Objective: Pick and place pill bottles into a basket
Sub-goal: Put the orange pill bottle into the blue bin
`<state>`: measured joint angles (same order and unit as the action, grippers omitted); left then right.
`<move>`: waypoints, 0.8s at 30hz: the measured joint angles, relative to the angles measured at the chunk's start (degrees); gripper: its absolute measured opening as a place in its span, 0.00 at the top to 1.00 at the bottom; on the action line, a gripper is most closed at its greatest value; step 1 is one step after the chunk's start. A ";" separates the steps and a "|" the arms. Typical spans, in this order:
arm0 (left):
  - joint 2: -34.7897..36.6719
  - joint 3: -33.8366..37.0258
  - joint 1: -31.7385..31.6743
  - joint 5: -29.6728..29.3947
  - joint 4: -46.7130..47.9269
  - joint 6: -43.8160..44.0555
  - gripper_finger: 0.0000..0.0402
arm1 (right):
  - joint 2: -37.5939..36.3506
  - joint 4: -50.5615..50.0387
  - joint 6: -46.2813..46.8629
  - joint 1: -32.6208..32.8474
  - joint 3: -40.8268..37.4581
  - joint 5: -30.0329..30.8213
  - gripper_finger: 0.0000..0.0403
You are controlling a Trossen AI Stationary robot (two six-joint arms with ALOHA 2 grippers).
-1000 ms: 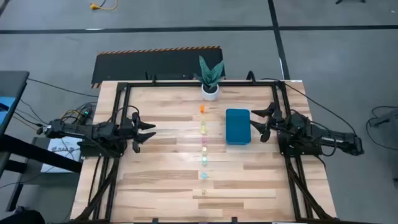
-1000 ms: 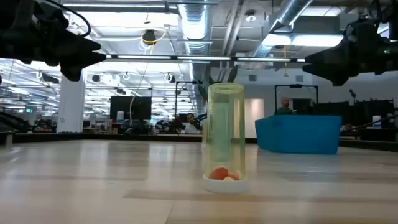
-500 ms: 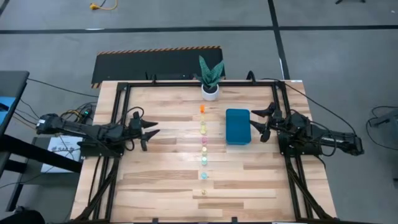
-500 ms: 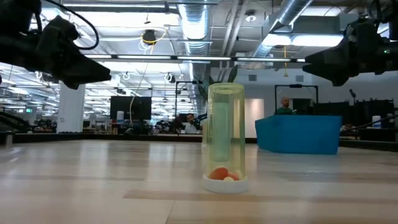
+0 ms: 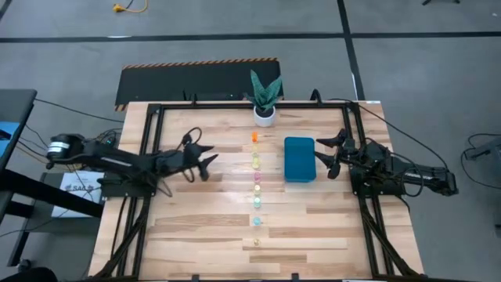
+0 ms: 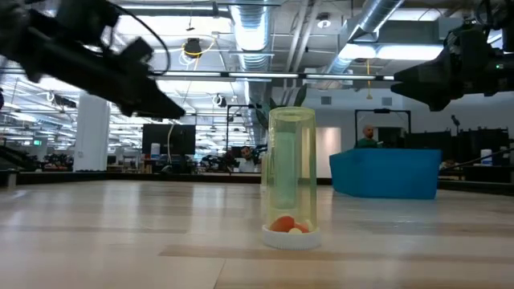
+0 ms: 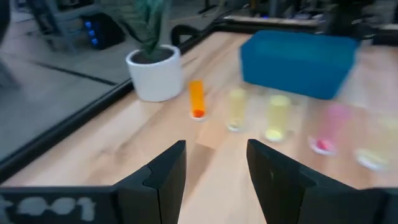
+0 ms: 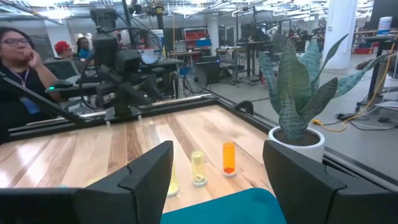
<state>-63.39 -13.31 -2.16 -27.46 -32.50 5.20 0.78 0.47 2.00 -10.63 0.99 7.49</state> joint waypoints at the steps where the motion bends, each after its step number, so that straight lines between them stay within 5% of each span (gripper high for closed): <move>1: -2.98 -1.37 -1.07 0.01 -0.99 -0.28 0.60 | 0.00 0.00 0.00 0.00 0.00 0.00 0.39; 15: -34.04 -19.64 -13.36 13.25 -7.18 -5.23 0.60 | 0.00 -0.02 0.00 0.01 0.00 0.01 0.39; 24: -39.03 -25.17 -16.57 13.70 -7.05 -6.96 0.60 | 0.00 -0.03 0.00 0.02 0.00 0.02 0.39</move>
<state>-102.43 -38.48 -18.73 -13.76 -39.55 -1.76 0.78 0.44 2.00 -10.62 0.99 7.51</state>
